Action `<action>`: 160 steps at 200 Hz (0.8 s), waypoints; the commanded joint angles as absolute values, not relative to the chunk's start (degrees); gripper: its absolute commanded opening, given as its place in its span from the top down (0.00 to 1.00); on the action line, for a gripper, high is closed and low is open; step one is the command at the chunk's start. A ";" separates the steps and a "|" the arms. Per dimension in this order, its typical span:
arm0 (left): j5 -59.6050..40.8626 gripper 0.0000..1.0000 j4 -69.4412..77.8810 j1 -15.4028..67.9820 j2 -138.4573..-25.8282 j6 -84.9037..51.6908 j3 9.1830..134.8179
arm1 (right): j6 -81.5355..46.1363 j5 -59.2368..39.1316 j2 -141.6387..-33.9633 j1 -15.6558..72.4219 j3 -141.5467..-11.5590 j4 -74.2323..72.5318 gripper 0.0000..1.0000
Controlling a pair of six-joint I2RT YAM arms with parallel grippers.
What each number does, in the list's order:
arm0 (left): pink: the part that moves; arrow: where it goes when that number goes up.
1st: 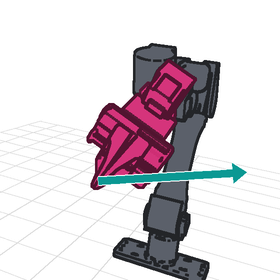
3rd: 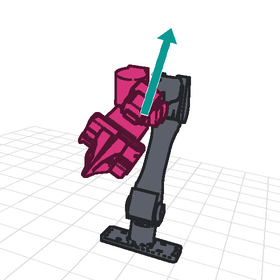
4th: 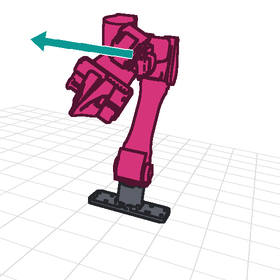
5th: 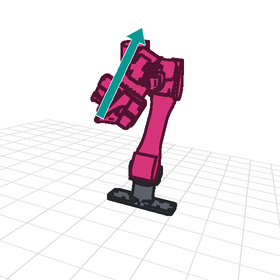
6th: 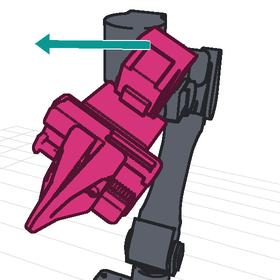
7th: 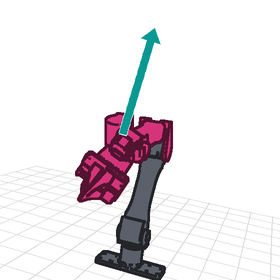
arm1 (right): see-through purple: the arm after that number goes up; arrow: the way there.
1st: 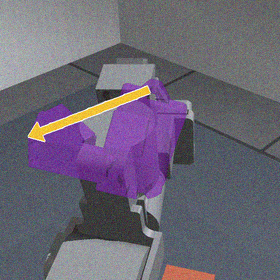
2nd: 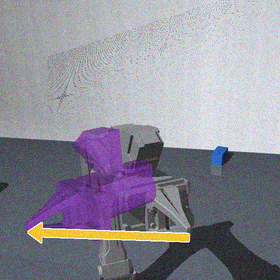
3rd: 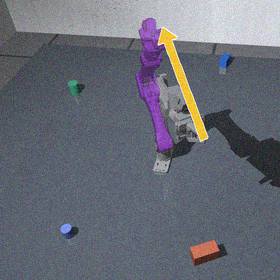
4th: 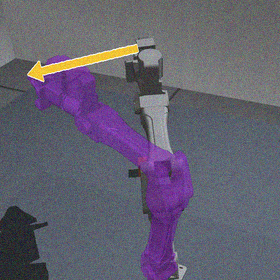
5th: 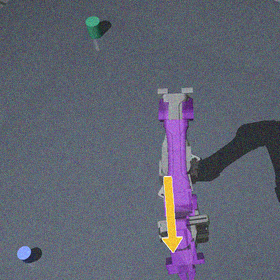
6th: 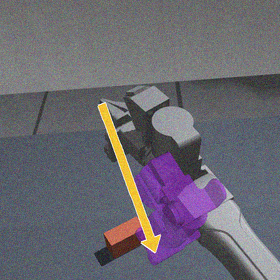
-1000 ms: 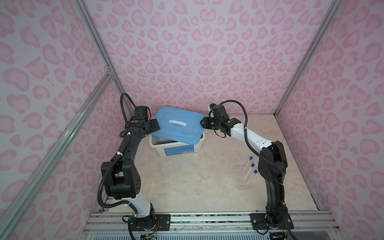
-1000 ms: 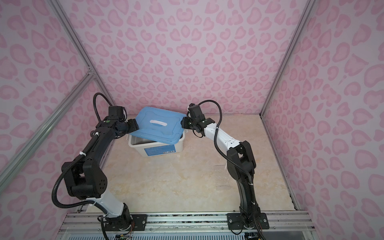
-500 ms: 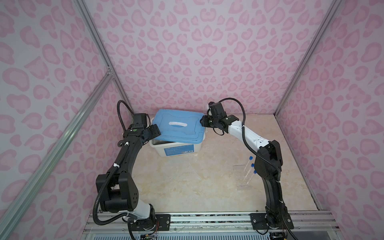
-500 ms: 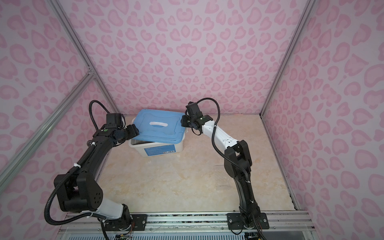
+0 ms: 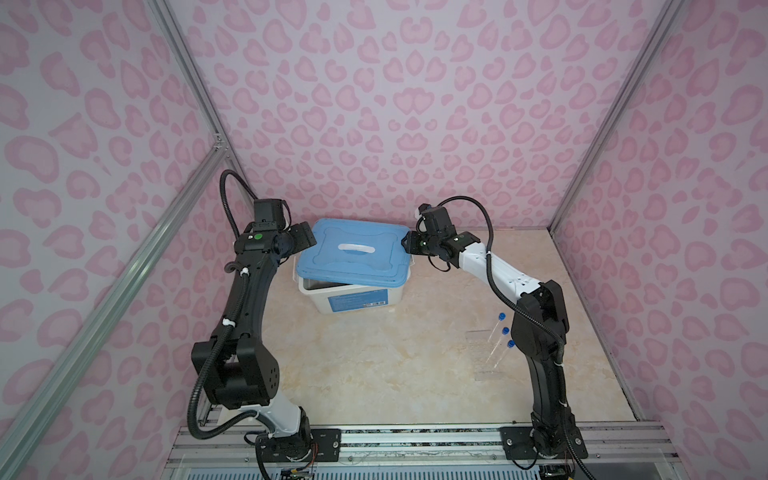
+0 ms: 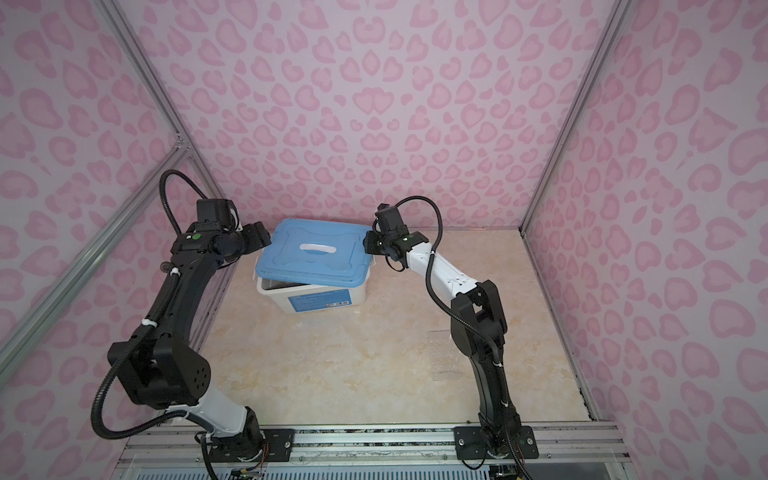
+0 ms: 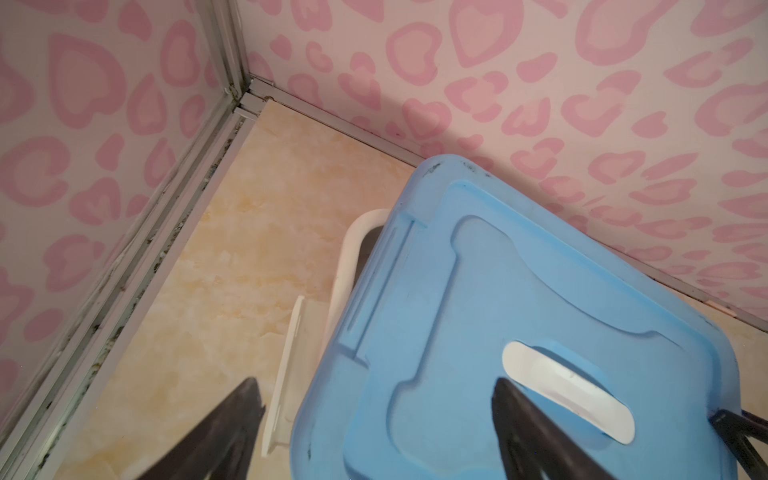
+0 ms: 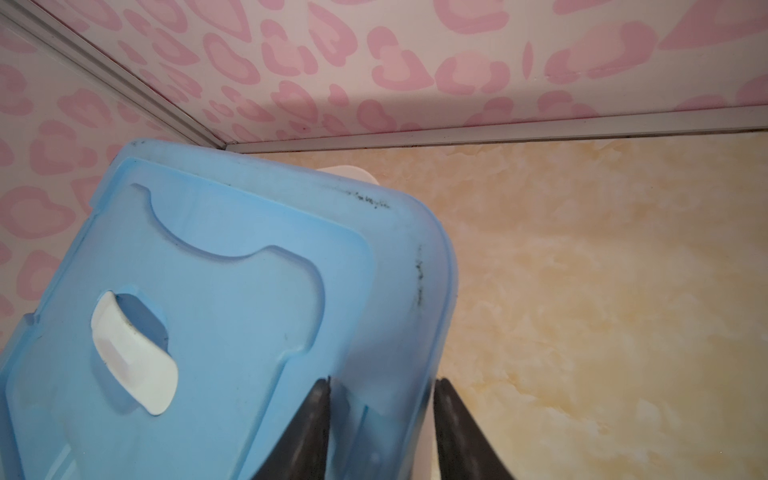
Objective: Organize the chemistry lab equipment
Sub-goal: 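Lower the blue lid onto the white bin with both grippers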
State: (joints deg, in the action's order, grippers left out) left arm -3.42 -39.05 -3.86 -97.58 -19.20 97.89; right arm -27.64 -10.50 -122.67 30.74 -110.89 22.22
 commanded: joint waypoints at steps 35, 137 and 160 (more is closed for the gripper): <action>-9.15 0.21 -39.85 -3.88 -107.77 -17.12 103.08 | -25.34 -10.42 -123.84 30.68 -110.30 28.48 0.59; -9.61 0.34 -35.52 -3.78 -94.76 -20.83 84.01 | -22.85 -12.17 -130.96 30.77 -122.84 34.56 0.61; -7.12 0.35 -35.89 -3.86 -94.28 -20.39 84.35 | -22.53 -11.83 -132.14 31.04 -124.55 34.89 0.63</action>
